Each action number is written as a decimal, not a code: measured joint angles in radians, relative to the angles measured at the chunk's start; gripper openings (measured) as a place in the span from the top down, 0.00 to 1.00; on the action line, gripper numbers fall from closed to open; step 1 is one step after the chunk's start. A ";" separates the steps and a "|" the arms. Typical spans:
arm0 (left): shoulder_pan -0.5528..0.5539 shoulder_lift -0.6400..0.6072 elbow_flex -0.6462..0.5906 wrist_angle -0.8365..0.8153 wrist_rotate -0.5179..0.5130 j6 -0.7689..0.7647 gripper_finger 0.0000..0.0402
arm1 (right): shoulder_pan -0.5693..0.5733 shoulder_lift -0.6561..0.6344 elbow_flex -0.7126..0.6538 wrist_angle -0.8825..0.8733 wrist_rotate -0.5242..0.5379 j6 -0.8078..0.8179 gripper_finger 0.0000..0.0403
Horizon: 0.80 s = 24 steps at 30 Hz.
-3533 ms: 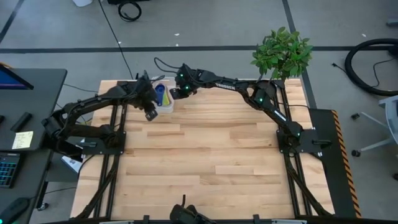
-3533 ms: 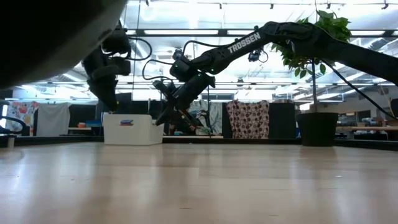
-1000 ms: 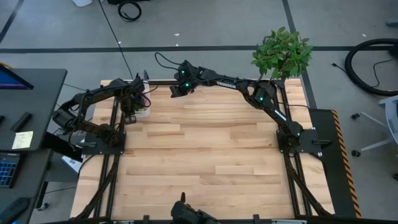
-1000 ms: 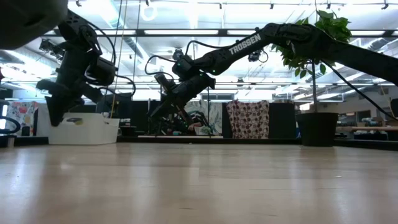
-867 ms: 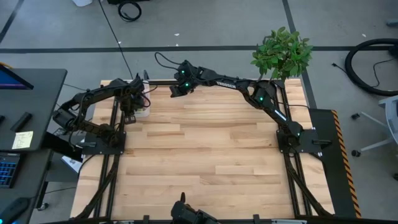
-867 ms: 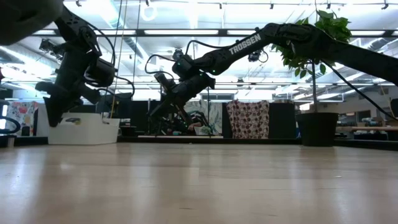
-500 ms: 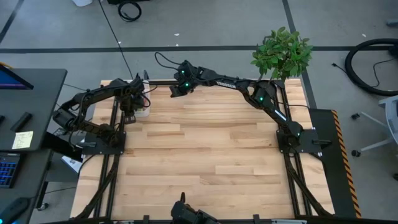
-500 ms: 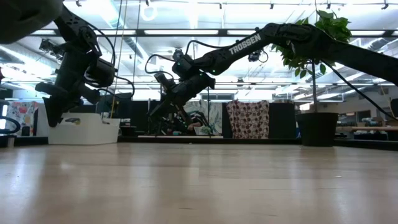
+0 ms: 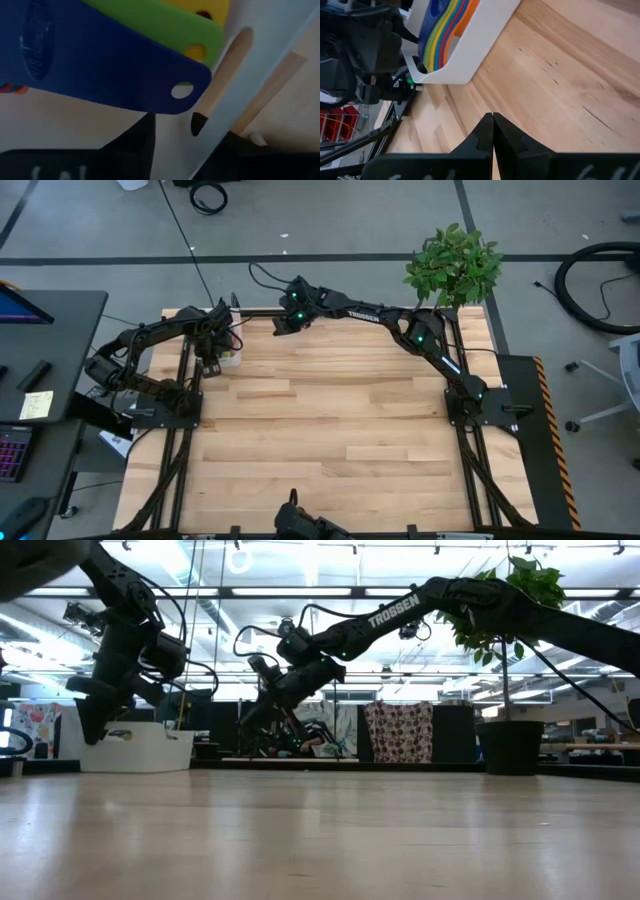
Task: Nest measuring cups in basket
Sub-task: Adjust the white bin, then return to Home Position
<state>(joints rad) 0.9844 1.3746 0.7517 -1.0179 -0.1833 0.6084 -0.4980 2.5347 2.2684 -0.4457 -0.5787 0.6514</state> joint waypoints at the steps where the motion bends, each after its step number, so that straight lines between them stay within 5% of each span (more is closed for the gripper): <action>1: 0.000 0.000 0.000 0.001 0.000 0.001 0.67 | 0.000 0.000 0.000 0.006 0.000 0.000 0.98; 8: -0.013 -0.016 0.001 -0.031 -0.075 0.080 0.57 | 0.000 0.000 0.000 0.011 -0.001 0.000 0.98; 24: -0.069 -0.126 0.056 -0.135 -0.227 0.052 0.57 | 0.000 0.000 0.000 0.011 -0.021 -0.028 0.98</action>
<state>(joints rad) 0.9154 1.2484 0.8074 -1.1534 -0.4100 0.6601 -0.4984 2.5347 2.2688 -0.4345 -0.6001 0.6238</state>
